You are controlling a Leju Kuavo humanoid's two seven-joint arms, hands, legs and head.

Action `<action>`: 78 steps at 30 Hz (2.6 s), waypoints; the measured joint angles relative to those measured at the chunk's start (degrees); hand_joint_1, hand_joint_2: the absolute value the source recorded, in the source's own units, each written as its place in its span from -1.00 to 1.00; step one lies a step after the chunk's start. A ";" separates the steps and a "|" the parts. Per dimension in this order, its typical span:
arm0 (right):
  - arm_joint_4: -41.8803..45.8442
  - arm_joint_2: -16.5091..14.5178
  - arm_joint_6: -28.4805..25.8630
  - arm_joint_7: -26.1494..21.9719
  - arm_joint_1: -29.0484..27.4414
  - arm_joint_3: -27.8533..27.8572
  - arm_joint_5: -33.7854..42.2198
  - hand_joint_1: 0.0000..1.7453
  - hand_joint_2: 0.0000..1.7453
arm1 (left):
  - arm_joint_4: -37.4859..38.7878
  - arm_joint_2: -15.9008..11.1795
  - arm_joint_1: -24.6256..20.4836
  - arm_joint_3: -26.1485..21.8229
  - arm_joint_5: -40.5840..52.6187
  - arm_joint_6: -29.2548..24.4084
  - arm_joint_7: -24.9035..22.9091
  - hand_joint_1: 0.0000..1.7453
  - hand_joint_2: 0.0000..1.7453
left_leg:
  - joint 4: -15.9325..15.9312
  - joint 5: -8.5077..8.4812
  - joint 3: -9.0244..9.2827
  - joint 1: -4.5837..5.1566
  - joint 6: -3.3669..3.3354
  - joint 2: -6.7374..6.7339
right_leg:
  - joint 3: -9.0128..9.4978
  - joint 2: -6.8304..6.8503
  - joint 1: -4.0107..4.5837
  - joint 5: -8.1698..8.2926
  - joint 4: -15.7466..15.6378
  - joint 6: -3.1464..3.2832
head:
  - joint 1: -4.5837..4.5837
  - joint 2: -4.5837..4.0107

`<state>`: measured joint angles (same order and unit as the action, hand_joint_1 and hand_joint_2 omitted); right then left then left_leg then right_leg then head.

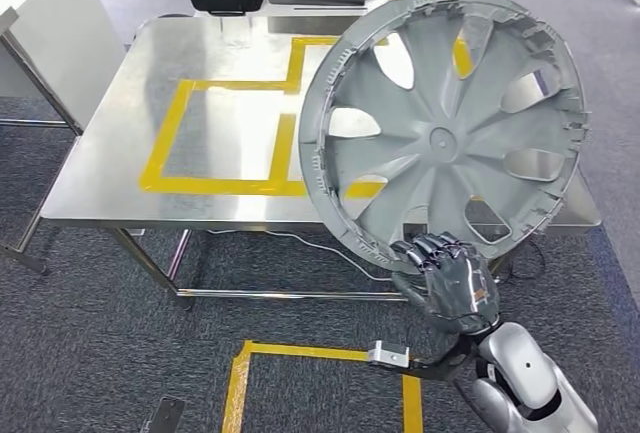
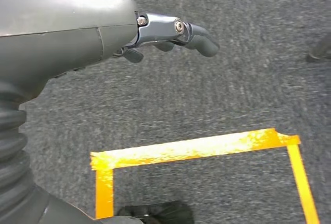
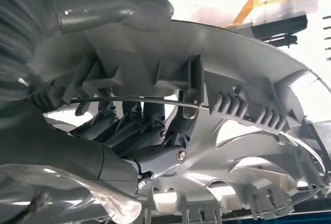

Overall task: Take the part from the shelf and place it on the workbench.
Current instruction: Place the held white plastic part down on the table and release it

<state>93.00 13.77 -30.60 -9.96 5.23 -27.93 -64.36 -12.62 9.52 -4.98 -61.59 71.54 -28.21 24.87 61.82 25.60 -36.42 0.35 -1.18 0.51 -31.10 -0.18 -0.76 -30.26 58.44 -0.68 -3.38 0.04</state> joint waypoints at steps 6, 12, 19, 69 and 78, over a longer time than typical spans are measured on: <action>0.15 0.02 0.01 0.00 -0.03 0.07 -0.01 1.00 1.00 | -0.01 0.10 -0.02 0.00 0.13 -0.02 0.00 -1.00 1.00 | -4.14 0.79 2.51 -0.33 -0.96 -0.01 | -1.11 0.20 0.07 -1.91 2.00 -1.82 | 0.35 0.00; 0.13 0.07 0.04 -0.03 -0.36 0.07 -0.08 1.00 1.00 | -0.01 0.33 0.06 -0.01 0.27 0.02 -0.03 -1.00 1.00 | -4.34 2.53 4.63 -0.48 -1.12 0.03 | -9.60 0.23 -0.22 -1.66 12.36 -2.64 | 0.65 0.00; 0.15 0.10 0.13 -0.03 -0.40 0.06 -0.08 1.00 1.00 | 0.01 0.39 -0.12 -0.01 0.37 0.04 -0.09 -1.00 1.00 | -3.67 4.82 6.12 -0.33 0.62 0.13 | -3.65 0.09 -0.06 2.65 0.30 -0.87 | 0.58 0.00; -6.33 -1.06 5.17 -0.19 6.77 -2.55 0.62 1.00 1.00 | 0.00 0.77 -0.27 0.84 1.37 0.46 -0.94 -1.00 1.00 | -3.67 1.32 2.84 -0.48 -0.62 0.04 | -4.29 0.21 -0.40 0.57 2.49 -2.03 | 0.62 0.00; -17.87 -4.55 10.39 1.54 19.98 -4.05 3.49 1.00 1.00 | 0.01 0.97 -0.92 2.56 3.21 1.43 -1.74 -1.00 1.00 | -3.15 1.52 2.62 -0.25 -0.51 -0.08 | -4.52 0.22 -0.39 2.44 2.46 -1.91 | 0.73 0.00</action>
<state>75.13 9.22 -20.21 -8.41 25.20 -31.98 -60.88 -12.62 10.50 -5.90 -59.03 74.76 -26.78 23.13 58.67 27.11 -33.80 0.10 -1.69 0.43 -35.62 0.04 -1.15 -27.82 60.89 -2.59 -2.65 0.04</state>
